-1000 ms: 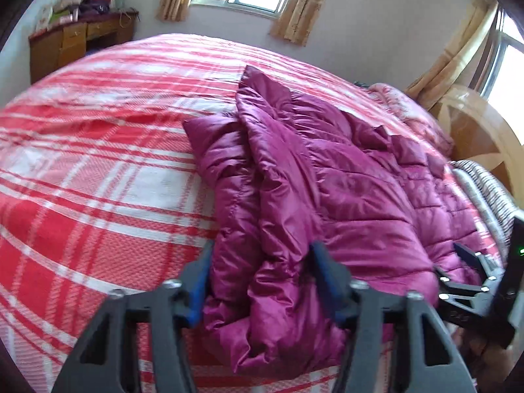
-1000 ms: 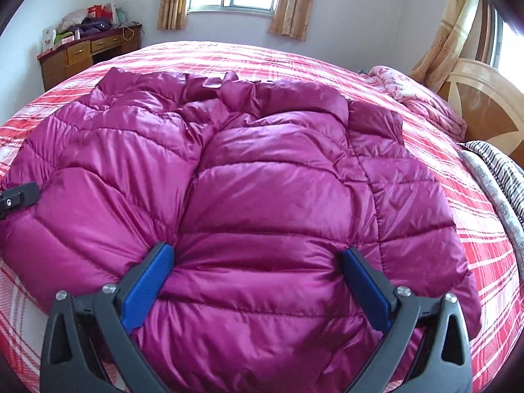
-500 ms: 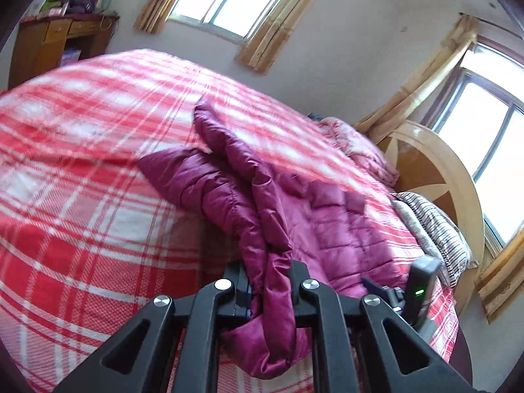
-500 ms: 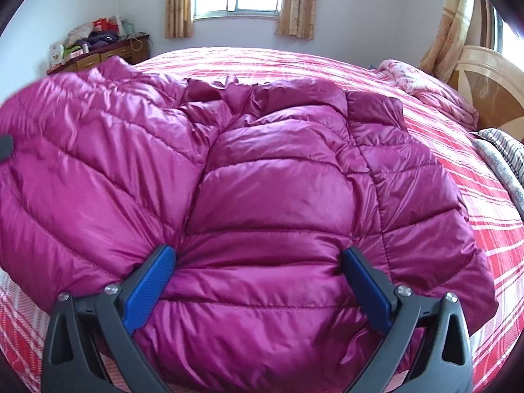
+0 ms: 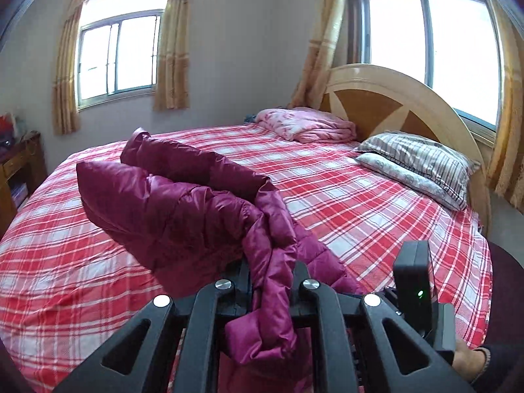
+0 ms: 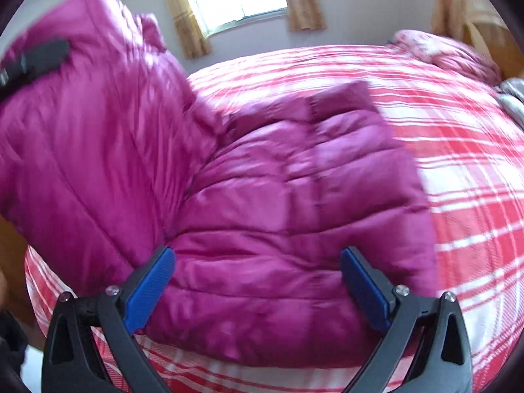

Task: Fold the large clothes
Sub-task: 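Grasp the jacket end with the left tool and lift it while the right tool holds the jacket down, then grasp the folded magenta jacket with the right tool while the left tool lifts it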

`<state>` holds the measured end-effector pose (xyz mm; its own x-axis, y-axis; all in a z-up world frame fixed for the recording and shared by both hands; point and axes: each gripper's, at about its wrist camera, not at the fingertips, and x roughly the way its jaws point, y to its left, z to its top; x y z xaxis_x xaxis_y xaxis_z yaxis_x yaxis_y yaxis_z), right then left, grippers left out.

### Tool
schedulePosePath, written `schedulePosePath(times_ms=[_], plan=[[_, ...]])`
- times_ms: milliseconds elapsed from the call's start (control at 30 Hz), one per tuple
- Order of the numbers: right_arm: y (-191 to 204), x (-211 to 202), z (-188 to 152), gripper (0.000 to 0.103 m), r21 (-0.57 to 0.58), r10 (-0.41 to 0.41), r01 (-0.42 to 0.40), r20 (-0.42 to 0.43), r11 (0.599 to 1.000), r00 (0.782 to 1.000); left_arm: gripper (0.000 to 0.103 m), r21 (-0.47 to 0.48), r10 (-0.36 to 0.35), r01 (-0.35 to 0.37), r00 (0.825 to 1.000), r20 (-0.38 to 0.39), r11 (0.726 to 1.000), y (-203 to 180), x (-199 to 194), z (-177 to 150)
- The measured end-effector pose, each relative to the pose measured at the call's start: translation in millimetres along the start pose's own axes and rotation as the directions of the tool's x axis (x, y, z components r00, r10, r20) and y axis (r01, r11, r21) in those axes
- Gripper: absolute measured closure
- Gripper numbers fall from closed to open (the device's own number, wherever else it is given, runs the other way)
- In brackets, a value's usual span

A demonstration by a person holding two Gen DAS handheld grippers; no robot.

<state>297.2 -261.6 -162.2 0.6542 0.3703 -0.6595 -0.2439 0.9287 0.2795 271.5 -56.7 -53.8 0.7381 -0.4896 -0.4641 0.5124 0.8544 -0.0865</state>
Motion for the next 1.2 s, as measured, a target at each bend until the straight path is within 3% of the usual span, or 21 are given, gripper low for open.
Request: schedulePosePath(times_ms=[100,200,367,467,567,667,700,733,800,900,1000,1133,1200], plan=[[-38,-10,11,0.0,0.101,-0.059,0.056,0.029,0.993,0.998,0.091,0.044,-0.07,0.07,0.997,-0.014,0.997,-22,32,-6],[-79,-16,20,0.0,0.234,-0.06,0.047,0.049,0.971,0.997,0.091,0.056,-0.166,0.171,0.983,-0.083,0.984,-39,59,-21],[-111,-28,33,0.002,0.345,0.048,-0.086,0.115,0.935,0.992,0.083,0.077,-0.143,0.157,0.976,-0.162,0.985,-51,100,-52],[-109,-18,42,0.012,0.328,0.143,-0.162,0.08,0.931,0.986,0.076,0.066,-0.17,0.182,0.972,-0.16,0.981,-50,99,-55],[-96,-4,51,0.021,0.301,0.207,-0.204,0.024,0.932,0.978,0.066,0.11,-0.143,0.161,0.977,-0.16,0.981,-51,93,-56],[-76,7,55,0.028,0.261,0.262,-0.247,-0.024,0.933,0.965,0.062,0.12,-0.136,0.158,0.976,-0.171,0.98,-51,90,-55],[-71,10,56,0.039,0.244,0.267,-0.249,-0.043,0.937,0.963,0.061,0.123,-0.132,0.155,0.975,-0.178,0.98,-52,93,-53],[-68,14,59,0.064,0.228,0.264,-0.242,-0.071,0.943,0.962,0.058,0.127,-0.121,0.145,0.976,-0.183,0.981,-51,92,-52],[-69,21,62,0.078,0.225,0.259,-0.231,-0.104,0.947,0.96,0.055,0.15,-0.09,0.121,0.976,-0.196,0.981,-55,91,-53],[-73,22,62,0.084,0.218,0.228,-0.199,-0.115,0.955,0.967,0.053,0.206,-0.057,0.099,0.978,-0.201,0.974,-58,78,-56],[-75,23,58,0.086,0.208,0.189,-0.161,-0.121,0.965,0.975,0.042,0.249,-0.038,0.082,0.984,-0.176,0.965,-54,55,-59],[-84,28,52,0.086,0.226,0.164,-0.132,-0.125,0.965,0.979,0.021,0.219,-0.047,0.07,0.993,-0.11,0.973,-28,24,-59],[-86,29,49,0.086,0.227,0.15,-0.12,-0.124,0.967,0.981,0.014,0.176,0.022,-0.012,0.998,-0.056,0.984,-5,17,-53]])
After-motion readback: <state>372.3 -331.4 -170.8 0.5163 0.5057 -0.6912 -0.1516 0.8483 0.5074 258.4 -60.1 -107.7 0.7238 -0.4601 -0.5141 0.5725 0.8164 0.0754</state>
